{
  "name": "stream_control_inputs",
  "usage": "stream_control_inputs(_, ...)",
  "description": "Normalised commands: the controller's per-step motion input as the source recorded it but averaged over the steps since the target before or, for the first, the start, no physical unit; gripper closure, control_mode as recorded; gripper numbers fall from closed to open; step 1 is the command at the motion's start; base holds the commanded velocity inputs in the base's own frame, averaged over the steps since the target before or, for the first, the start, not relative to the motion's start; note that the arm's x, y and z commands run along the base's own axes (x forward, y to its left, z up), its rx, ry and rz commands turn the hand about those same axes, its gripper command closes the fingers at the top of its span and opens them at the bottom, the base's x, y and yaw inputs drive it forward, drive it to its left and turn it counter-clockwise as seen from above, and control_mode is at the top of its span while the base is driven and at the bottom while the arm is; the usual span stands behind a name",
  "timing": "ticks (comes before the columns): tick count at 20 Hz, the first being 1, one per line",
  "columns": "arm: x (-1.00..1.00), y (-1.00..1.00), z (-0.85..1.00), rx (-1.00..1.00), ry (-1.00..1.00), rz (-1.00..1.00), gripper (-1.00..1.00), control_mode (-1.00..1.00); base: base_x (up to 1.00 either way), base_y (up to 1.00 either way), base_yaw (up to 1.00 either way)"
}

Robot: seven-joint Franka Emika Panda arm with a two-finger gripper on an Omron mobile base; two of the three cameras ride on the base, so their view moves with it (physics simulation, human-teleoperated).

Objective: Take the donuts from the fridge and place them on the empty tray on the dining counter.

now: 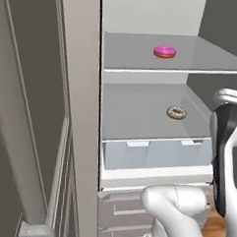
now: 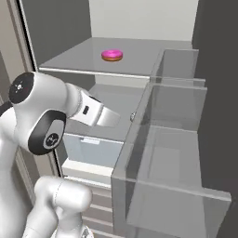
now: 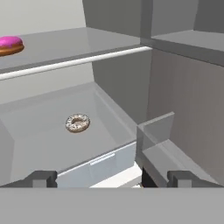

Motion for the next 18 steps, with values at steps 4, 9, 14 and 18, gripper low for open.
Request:
stream_control_inputs(4, 0.00, 0.00, 0.00, 0.00, 0.00, 0.00, -1.00, 1.00, 0.83, 0.36, 0.00)
stream_control_inputs(9, 0.00, 0.00, 0.00, 0.00, 0.00, 0.00, -1.00, 1.00, 0.99, 0.18, 0.00)
stream_control_inputs(14, 0.00, 0.00, 0.00, 0.00, 0.00, 0.00, -1.00, 1.00, 0.82, -0.04, -0.04)
stream_control_inputs(18, 0.00, 0.00, 0.00, 0.00, 0.00, 0.00, -1.00, 1.00, 0.43, -0.07, -0.36)
